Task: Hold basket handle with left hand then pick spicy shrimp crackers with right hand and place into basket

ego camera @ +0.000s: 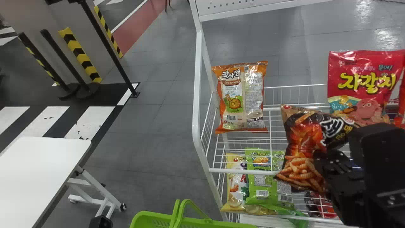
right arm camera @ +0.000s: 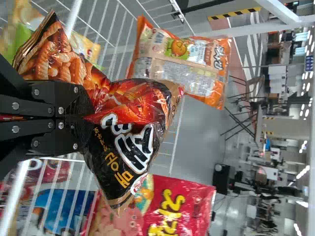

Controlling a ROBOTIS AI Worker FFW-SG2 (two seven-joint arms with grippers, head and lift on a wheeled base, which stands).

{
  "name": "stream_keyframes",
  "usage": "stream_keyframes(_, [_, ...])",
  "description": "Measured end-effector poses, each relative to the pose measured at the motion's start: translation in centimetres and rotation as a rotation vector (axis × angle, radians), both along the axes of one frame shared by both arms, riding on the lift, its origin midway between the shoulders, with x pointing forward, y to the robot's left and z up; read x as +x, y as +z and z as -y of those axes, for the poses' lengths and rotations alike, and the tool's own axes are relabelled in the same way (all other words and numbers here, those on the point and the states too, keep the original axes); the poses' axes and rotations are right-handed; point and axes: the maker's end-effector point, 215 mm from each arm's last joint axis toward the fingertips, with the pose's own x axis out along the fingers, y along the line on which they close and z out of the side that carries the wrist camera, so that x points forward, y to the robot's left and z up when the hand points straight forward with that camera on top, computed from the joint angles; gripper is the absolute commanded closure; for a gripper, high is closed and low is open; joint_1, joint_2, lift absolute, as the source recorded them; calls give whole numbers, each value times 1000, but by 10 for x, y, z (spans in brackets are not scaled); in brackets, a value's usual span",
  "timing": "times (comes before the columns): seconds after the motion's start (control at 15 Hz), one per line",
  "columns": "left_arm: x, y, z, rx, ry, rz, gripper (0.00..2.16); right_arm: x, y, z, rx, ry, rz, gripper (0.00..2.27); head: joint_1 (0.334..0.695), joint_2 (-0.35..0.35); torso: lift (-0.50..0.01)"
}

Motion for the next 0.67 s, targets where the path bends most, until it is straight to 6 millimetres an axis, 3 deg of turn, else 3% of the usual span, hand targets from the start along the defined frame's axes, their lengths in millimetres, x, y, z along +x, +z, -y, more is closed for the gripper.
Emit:
stream_keyframes(0.47, [3,-1,-2,-6,7,-1,2148,-86,-50,-35,85,122,-303,2246,695,350,-10])
stream_keyframes(0.67, [6,-1,-2,-7,7,2,2148,-116,-57,-61,105,196,-380,2246,695,350,-10])
